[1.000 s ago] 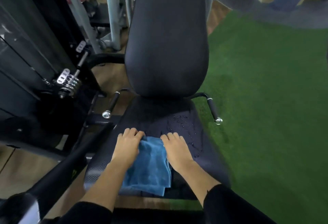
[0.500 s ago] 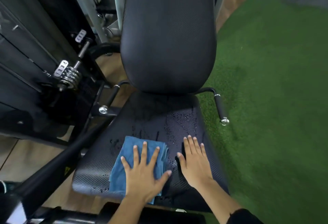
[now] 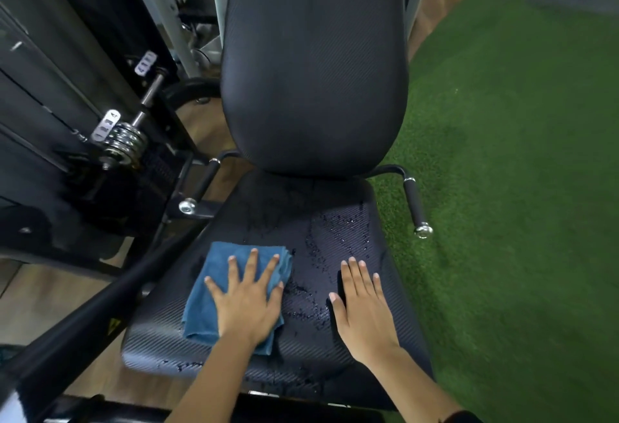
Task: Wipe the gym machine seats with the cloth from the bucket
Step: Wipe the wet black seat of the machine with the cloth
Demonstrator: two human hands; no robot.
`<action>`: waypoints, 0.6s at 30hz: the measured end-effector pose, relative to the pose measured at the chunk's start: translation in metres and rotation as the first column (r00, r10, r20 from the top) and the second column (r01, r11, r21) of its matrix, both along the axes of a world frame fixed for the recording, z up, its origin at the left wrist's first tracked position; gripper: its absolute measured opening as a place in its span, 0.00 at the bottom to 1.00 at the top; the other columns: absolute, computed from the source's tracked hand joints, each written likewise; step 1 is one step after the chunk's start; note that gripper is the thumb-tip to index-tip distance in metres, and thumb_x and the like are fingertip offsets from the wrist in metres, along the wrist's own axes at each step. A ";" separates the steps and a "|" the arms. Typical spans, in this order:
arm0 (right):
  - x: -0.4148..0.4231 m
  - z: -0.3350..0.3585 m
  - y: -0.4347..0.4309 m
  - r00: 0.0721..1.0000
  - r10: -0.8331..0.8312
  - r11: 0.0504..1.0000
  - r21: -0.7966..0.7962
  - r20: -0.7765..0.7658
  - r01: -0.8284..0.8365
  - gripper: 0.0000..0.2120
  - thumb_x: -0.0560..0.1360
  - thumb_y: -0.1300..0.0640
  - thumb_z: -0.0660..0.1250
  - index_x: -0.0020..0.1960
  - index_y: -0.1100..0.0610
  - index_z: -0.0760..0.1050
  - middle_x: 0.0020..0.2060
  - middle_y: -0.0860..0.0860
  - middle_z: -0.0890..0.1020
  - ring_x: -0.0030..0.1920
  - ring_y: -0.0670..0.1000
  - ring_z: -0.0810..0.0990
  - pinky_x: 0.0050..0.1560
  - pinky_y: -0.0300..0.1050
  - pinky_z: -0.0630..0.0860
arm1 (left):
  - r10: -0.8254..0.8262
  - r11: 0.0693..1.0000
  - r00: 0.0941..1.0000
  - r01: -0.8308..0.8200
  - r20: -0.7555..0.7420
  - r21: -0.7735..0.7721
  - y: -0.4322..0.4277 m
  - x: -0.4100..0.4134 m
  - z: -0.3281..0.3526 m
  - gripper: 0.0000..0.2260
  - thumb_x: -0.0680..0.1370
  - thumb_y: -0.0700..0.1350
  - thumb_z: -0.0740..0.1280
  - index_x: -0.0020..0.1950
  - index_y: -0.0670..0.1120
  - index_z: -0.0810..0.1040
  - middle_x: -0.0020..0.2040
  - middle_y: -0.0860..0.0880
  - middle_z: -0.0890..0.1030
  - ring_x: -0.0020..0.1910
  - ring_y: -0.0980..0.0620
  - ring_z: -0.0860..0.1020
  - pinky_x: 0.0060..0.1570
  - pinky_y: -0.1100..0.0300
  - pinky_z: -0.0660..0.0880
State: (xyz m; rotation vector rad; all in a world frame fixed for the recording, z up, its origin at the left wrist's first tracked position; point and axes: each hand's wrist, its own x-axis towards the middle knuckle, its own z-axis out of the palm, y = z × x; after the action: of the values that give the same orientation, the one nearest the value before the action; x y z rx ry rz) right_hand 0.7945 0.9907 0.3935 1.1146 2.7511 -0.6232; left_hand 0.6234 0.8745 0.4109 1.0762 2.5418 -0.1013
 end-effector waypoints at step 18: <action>-0.055 -0.001 0.008 0.997 -0.059 0.998 0.040 0.047 0.057 0.37 0.72 0.38 0.27 0.77 0.55 0.38 0.76 0.49 0.38 0.74 0.47 0.33 0.72 0.45 0.31 | -0.262 0.959 0.965 0.261 -0.003 0.106 -0.037 -0.047 -0.006 0.24 0.76 0.62 0.47 0.73 0.66 0.57 0.76 0.52 0.58 0.74 0.41 0.58 0.63 0.37 0.63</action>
State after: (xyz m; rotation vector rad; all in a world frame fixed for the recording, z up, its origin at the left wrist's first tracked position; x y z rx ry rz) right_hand 0.7392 0.9986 0.3929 1.2052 2.7099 -0.5436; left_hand 0.5763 0.8378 0.4050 1.4475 2.4048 -0.0306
